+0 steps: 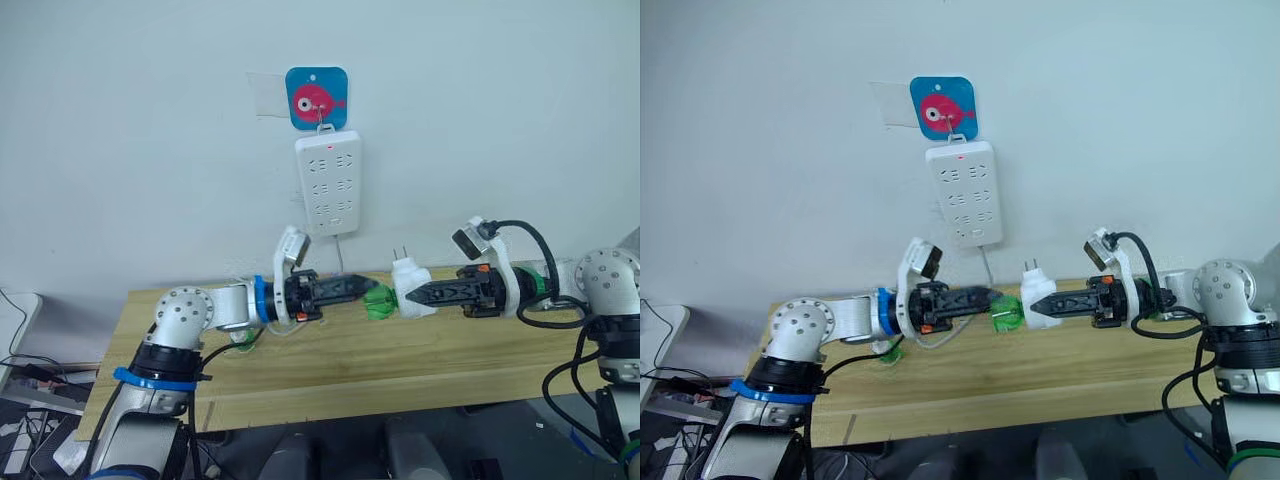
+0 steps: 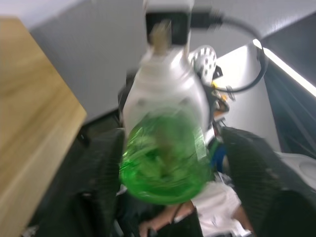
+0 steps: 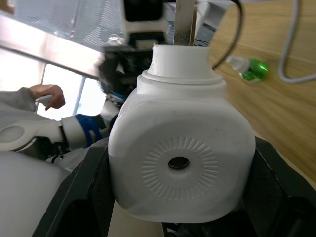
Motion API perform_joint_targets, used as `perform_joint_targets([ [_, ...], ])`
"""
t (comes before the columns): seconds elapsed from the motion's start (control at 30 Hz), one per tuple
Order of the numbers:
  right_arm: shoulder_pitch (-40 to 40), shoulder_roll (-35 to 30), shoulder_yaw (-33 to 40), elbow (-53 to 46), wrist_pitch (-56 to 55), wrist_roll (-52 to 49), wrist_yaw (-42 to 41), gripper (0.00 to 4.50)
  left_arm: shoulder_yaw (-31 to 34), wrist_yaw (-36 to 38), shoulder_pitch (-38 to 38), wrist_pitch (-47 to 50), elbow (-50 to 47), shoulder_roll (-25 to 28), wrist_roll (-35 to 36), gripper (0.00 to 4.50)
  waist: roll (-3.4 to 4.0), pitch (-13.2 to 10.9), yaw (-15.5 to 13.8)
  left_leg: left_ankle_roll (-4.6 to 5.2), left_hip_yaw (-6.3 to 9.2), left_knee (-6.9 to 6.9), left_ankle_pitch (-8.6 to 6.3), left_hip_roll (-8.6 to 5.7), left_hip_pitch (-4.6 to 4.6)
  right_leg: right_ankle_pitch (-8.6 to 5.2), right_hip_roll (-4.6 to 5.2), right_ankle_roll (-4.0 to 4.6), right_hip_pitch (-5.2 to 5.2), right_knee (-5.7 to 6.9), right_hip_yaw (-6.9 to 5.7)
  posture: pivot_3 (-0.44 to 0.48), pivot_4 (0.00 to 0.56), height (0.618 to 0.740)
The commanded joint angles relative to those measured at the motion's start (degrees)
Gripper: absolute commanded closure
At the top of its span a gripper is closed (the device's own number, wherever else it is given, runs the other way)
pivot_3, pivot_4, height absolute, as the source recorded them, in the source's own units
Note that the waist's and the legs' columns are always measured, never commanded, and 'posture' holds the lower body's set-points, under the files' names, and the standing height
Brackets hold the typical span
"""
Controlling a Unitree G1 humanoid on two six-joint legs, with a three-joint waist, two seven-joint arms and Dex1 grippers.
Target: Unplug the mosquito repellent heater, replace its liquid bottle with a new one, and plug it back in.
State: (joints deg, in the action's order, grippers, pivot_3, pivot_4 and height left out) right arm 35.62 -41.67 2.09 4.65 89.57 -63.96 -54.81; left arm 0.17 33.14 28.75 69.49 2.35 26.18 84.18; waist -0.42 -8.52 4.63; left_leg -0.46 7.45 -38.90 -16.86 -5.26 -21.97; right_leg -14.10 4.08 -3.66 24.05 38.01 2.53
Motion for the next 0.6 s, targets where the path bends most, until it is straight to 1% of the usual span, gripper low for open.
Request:
perform_joint_targets([
  [0.03,0.7,-0.2,2.6,-0.8,0.6,-0.8,-0.3,1.51,2.2,0.2,-0.3,0.3,-1.0,-0.6,-0.4,0.03,0.00,0.0,0.0,0.00,0.00,0.00,0.00,0.00,0.00,0.00,0.00,0.00,0.00,0.00,0.00,-0.118,0.144,0.740],
  [0.17,0.6,0.0,3.1,-0.6,1.0,-0.7,-0.2,1.51,3.2,1.7,-0.5,-0.8,-1.6,0.2,-4.0,0.03,0.00,0.0,0.0,0.01,-0.01,0.00,0.00,-0.01,0.00,0.00,0.01,0.00,0.00,-0.01,0.00,-0.120,0.148,0.740],
  [0.23,0.9,0.2,4.1,0.6,1.3,-0.5,0.3,1.51,0.8,9.9,-1.9,-7.8,-8.1,5.2,-13.6,0.03,-0.03,0.0,0.1,0.01,-0.01,0.01,0.00,0.00,0.00,0.00,0.01,0.00,0.00,0.00,-0.01,-0.123,0.151,0.740],
  [0.3,1.2,0.3,5.0,2.2,1.5,-0.2,0.8,1.51,-2.8,19.0,-4.5,-18.1,-15.9,10.5,-24.6,0.03,-0.02,0.0,0.2,-0.04,-0.05,0.07,0.02,0.05,0.00,0.01,-0.02,0.03,0.05,0.00,0.03,-0.120,0.152,0.740],
  [0.33,1.3,0.3,5.5,2.7,1.6,-0.2,1.0,1.51,-4.6,22.4,-6.2,-24.6,-18.9,12.1,-30.2,0.03,0.01,-0.1,0.2,-0.21,-0.10,0.12,0.11,0.05,0.02,0.02,-0.02,0.05,0.03,-0.03,0.06,-0.115,0.153,0.740],
  [0.37,1.3,0.4,5.8,3.0,1.9,-0.3,1.2,1.51,-5.7,24.7,-7.4,-29.2,-20.5,12.9,-34.0,0.03,0.03,-0.1,0.1,-0.23,-0.14,0.14,0.12,0.04,0.02,0.01,-0.01,0.07,0.04,-0.07,0.09,-0.113,0.154,0.740],
  [0.43,1.3,0.6,6.2,3.3,2.2,-0.3,1.4,1.51,-8.4,27.5,-10.9,-47.3,-21.5,12.2,-47.2,0.03,0.06,-0.1,-0.4,-0.23,-0.20,0.16,0.12,0.03,0.02,0.02,0.04,0.07,-0.02,-0.22,0.11,-0.109,0.156,0.740],
  [0.5,1.4,0.9,6.2,3.5,2.3,-0.2,1.6,1.51,-10.1,27.8,-13.3,-64.3,-19.2,9.7,-58.2,0.03,0.04,-0.1,-1.0,-0.22,-0.25,0.17,0.11,0.02,-0.01,0.04,0.09,0.11,-0.04,-0.37,0.11,-0.105,0.156,0.740],
  [0.57,1.5,1.2,6.3,3.6,2.4,-0.2,1.8,1.51,-10.6,27.8,-14.2,-73.7,-16.6,7.5,-63.4,0.03,0.04,-0.1,-1.6,-0.16,-0.26,0.17,0.07,0.04,-0.07,0.07,0.11,0.13,-0.02,-0.43,0.10,-0.102,0.158,0.740],
  [0.6,1.7,1.5,6.3,3.7,2.5,-0.2,2.0,1.51,-10.8,26.4,-14.3,-80.8,-14.5,5.7,-67.2,0.03,0.02,-0.1,-1.9,-0.02,-0.23,0.17,0.00,0.05,-0.09,0.07,0.11,0.14,-0.02,-0.43,0.06,-0.100,0.158,0.740],
])
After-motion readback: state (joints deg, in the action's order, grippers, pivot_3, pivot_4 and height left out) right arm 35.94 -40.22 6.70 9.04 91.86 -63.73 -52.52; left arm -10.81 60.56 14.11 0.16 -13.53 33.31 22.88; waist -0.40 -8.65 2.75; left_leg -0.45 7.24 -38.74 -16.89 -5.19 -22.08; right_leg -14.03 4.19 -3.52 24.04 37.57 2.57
